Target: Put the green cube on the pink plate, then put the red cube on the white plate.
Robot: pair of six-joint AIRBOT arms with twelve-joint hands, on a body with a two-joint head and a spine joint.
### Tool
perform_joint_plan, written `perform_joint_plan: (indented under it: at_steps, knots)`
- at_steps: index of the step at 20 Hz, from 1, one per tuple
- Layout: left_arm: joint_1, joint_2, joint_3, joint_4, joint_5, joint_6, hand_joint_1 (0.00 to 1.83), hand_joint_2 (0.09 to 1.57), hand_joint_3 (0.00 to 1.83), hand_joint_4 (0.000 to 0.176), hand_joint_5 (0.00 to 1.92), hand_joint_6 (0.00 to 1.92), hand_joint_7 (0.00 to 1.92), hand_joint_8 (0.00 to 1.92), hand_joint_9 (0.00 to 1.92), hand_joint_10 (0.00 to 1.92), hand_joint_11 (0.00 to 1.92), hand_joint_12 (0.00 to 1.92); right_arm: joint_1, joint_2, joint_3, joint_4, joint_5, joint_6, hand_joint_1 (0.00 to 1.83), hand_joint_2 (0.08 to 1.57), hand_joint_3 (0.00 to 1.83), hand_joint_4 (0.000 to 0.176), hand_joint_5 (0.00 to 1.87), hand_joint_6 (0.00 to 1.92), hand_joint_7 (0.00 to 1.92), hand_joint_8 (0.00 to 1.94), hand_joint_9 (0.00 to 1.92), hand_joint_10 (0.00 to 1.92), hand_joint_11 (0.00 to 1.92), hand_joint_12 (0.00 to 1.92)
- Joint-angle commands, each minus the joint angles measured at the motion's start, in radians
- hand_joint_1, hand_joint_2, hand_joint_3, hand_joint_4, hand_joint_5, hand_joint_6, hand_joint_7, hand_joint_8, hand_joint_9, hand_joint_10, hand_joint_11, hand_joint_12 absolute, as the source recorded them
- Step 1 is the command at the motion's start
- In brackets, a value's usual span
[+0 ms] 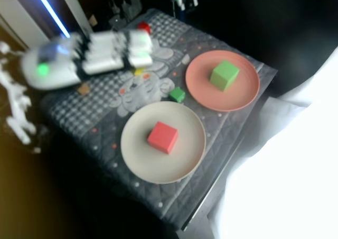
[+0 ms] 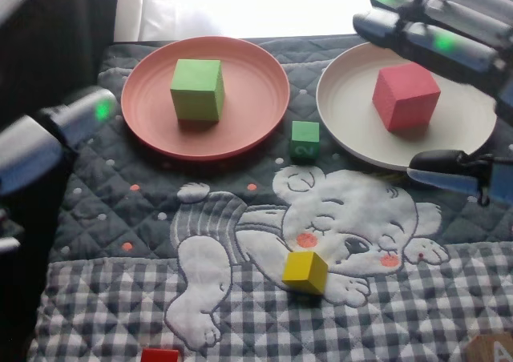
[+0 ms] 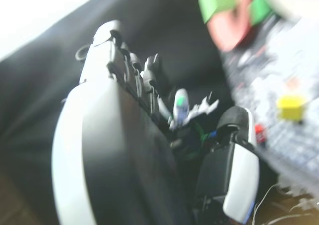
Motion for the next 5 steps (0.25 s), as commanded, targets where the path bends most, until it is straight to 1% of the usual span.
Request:
perform_joint_plan:
  at_steps: [1, 2, 3, 4, 5]
  knots:
    - [-0.029, 0.003, 0.01, 0.058, -0.134, -0.004, 0.66, 1.11, 0.0, 0.047, 0.3, 0.0, 0.34, 0.01, 0.37, 0.02, 0.12, 0.86, -0.005, 0.011, -0.016, 0.026, -0.249, -0.026, 0.5, 1.23, 0.04, 0.0, 0.02, 0.01, 0.0, 0.0, 0.0, 0.0, 0.0, 0.04]
    - [-0.059, 0.003, 0.014, 0.09, -0.133, -0.004, 0.66, 1.13, 0.0, 0.026, 0.27, 0.0, 0.36, 0.0, 0.46, 0.01, 0.22, 0.7, -0.036, 0.014, -0.034, 0.026, -0.317, -0.05, 0.38, 1.31, 0.02, 0.0, 0.03, 0.0, 0.04, 0.0, 0.04, 0.0, 0.04, 0.04]
    - [-0.075, 0.003, 0.015, 0.107, -0.133, -0.004, 0.61, 1.17, 0.0, 0.019, 0.35, 0.0, 0.33, 0.0, 0.46, 0.0, 0.27, 0.58, -0.052, 0.008, -0.038, 0.026, -0.365, -0.051, 0.29, 1.29, 0.0, 0.0, 0.01, 0.0, 0.01, 0.0, 0.01, 0.0, 0.02, 0.02]
    - [-0.085, 0.003, 0.016, 0.119, -0.134, -0.004, 0.65, 1.19, 0.0, 0.0, 0.33, 0.0, 0.34, 0.0, 0.51, 0.0, 0.39, 0.43, -0.054, -0.004, -0.038, 0.026, -0.374, -0.051, 0.36, 1.25, 0.0, 0.0, 0.0, 0.0, 0.0, 0.0, 0.0, 0.0, 0.0, 0.0]
    - [-0.1, 0.003, 0.018, 0.136, -0.134, -0.004, 0.63, 1.19, 0.0, 0.0, 0.18, 0.0, 0.32, 0.0, 0.51, 0.0, 0.47, 0.31, -0.052, -0.017, -0.035, 0.026, -0.382, -0.051, 0.36, 1.2, 0.0, 0.0, 0.0, 0.0, 0.0, 0.0, 0.02, 0.01, 0.06, 0.03]
